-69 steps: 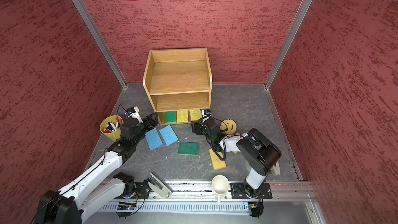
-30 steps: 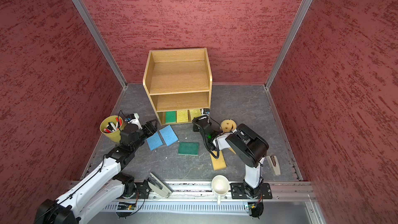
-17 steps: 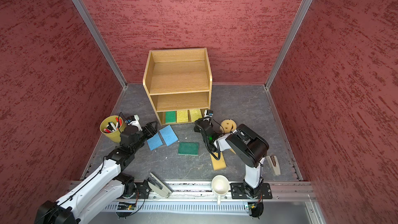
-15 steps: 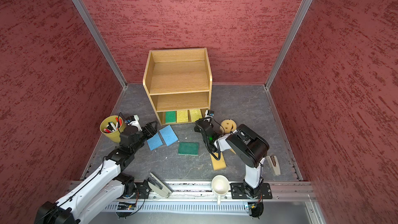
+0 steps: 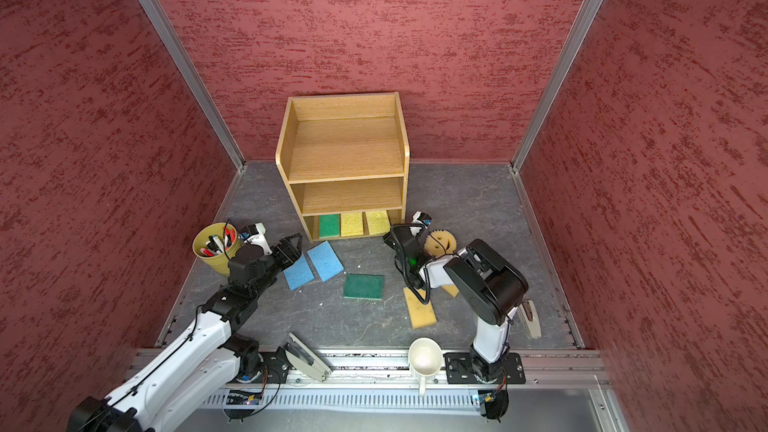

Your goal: Place and organize the cleaning sponges onto the shelf

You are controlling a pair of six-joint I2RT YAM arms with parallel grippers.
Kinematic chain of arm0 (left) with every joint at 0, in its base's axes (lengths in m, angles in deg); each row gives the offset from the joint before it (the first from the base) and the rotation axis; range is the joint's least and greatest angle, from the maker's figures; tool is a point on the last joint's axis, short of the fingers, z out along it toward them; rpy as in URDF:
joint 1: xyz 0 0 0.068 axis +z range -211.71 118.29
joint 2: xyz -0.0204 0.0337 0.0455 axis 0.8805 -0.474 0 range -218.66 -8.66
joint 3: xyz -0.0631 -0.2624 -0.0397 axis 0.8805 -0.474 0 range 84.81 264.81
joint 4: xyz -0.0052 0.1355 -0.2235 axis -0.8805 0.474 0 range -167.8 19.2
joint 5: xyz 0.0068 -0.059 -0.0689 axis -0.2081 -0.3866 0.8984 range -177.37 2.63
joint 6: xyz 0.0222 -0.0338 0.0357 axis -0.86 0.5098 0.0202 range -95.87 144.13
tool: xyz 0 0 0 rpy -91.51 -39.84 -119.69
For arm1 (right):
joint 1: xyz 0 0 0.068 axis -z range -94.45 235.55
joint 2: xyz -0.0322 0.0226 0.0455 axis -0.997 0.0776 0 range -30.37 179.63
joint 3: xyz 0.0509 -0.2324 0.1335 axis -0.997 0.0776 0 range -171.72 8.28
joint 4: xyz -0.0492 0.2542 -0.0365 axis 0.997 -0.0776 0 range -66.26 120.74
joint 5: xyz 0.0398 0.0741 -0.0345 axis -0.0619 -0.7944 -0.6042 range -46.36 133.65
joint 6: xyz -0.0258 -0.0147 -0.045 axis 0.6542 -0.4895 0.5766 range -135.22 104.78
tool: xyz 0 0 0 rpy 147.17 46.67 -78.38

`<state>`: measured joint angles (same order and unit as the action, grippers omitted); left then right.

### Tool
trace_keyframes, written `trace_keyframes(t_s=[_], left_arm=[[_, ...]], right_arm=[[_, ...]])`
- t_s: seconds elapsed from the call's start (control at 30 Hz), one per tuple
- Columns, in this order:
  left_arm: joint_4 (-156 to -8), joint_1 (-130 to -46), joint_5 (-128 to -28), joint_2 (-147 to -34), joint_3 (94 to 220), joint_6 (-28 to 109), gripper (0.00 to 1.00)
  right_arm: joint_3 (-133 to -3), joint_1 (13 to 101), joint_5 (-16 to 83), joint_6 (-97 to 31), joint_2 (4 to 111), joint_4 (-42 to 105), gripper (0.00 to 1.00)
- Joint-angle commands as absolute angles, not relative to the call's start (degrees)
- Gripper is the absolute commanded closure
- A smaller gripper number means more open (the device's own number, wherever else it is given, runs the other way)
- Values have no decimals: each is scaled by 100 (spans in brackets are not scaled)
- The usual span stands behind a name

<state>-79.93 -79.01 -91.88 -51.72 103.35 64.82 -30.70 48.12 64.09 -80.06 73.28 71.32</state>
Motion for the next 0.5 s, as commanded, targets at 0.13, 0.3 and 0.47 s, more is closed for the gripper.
trace_keyframes(t_s=[0.13,0.3,0.47], left_arm=[[-7981,-7836,-9115,-5097,10195,6535,26],[-7980,-7805,-9097,-5094,10172,6543,26],[-8000,-7779,-9062,-5093,10125,6579,26]], right_arm=[[-3380,4910,5961,-8926,7691,7176,100],[-3460,4920,5978,-9196,7847,7231,100],[-3443,4917,6212,-9479,7953,7357,100]])
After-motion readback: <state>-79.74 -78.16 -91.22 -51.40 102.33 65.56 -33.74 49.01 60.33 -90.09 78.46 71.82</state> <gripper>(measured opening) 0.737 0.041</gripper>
